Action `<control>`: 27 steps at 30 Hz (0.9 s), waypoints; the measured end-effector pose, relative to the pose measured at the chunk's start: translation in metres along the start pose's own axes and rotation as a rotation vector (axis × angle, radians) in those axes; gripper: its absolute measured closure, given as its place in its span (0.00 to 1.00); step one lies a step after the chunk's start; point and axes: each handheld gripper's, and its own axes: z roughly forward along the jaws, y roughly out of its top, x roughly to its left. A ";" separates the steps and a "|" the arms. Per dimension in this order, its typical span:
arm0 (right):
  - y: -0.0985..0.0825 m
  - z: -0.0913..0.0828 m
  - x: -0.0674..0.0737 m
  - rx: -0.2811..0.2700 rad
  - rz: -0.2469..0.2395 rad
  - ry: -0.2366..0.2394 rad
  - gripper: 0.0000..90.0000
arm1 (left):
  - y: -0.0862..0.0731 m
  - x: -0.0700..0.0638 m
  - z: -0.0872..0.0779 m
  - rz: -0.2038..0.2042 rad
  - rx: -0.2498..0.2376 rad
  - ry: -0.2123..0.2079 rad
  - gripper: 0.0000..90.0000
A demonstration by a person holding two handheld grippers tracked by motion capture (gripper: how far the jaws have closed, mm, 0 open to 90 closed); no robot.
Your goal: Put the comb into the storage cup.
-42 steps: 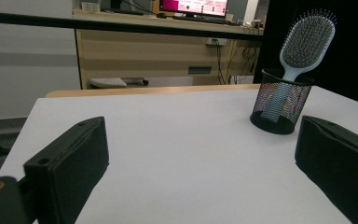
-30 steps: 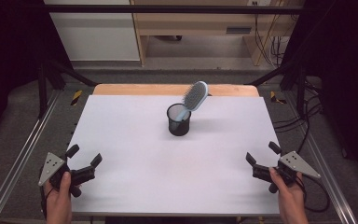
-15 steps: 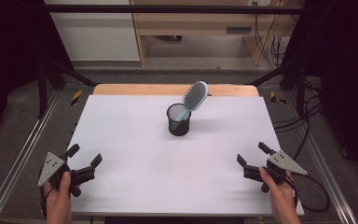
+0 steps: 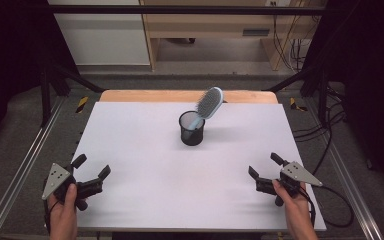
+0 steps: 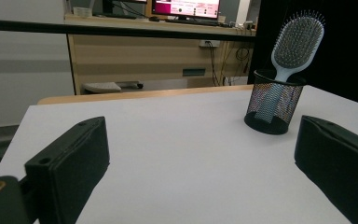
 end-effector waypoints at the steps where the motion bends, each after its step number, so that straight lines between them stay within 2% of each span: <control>1: 0.000 0.001 0.001 0.000 -0.003 0.003 0.05 | 0.000 0.000 0.000 -0.001 -0.001 -0.002 0.03; 20: 0.001 0.021 0.014 0.024 -0.021 0.056 0.05 | 0.000 -0.001 0.000 -0.003 -0.019 -0.027 0.04; 27: -0.001 0.027 0.020 0.034 -0.035 0.075 0.05 | 0.001 -0.003 0.001 0.016 -0.018 -0.033 0.04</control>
